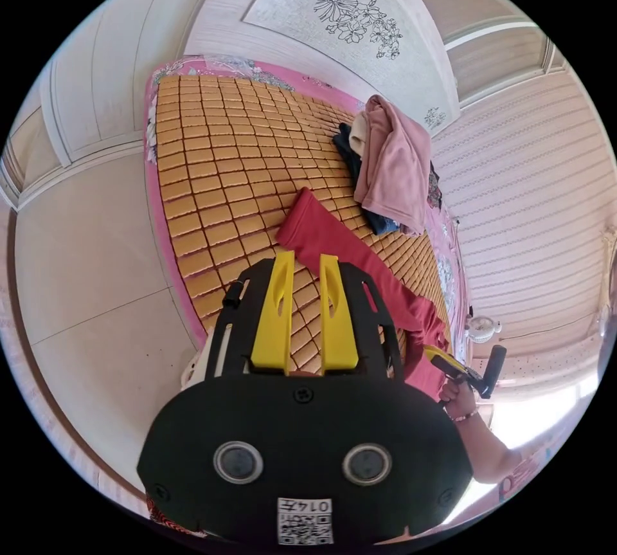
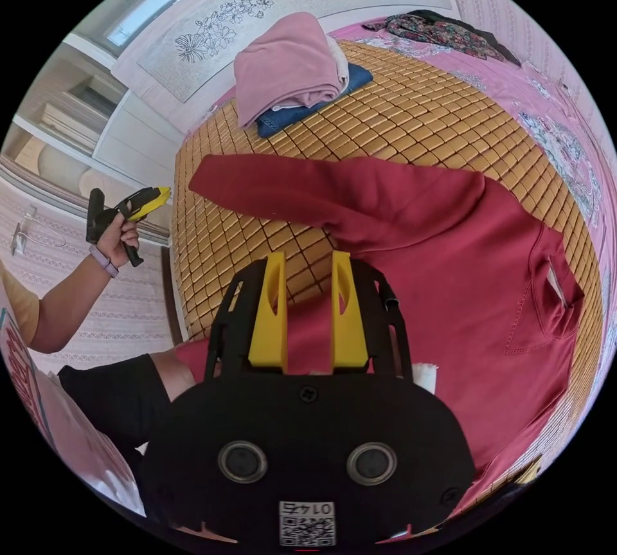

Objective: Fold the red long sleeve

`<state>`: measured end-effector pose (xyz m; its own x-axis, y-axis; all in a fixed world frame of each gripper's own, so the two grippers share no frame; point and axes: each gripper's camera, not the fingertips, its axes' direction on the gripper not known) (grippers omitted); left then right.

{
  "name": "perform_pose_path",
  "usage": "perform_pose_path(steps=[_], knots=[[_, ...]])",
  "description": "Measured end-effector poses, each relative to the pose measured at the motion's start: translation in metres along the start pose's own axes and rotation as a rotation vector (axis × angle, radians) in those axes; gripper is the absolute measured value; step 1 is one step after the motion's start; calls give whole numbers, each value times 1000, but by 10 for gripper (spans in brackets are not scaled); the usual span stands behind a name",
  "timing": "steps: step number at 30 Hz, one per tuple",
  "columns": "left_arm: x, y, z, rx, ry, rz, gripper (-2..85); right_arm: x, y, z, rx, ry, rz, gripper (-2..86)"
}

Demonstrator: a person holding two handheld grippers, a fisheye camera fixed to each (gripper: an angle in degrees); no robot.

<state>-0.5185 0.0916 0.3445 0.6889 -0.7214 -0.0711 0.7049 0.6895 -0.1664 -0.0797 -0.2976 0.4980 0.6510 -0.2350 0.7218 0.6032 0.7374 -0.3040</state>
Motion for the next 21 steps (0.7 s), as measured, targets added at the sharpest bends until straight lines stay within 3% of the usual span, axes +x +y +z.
perform_pose_path(steps=[4, 6, 11, 12, 17, 21], knots=[[20, -30, 22, -24, -41, 41, 85, -12, -26, 9, 39, 106, -24, 97], [31, -44, 29, -40, -73, 95, 100, -15, -49, 23, 41, 315, 33, 88], [64, -67, 60, -145, -410, 319, 109, -2, -81, 73, -89, 461, 61, 68], [65, -68, 73, -226, -457, 351, 111, 4, -79, 70, -19, 438, 87, 66], [67, -62, 76, -230, -405, 410, 99, 30, -73, 55, 11, 251, 214, 73], [48, -72, 59, -182, -228, 238, 99, -11, -39, 24, 178, 205, -1, 79]])
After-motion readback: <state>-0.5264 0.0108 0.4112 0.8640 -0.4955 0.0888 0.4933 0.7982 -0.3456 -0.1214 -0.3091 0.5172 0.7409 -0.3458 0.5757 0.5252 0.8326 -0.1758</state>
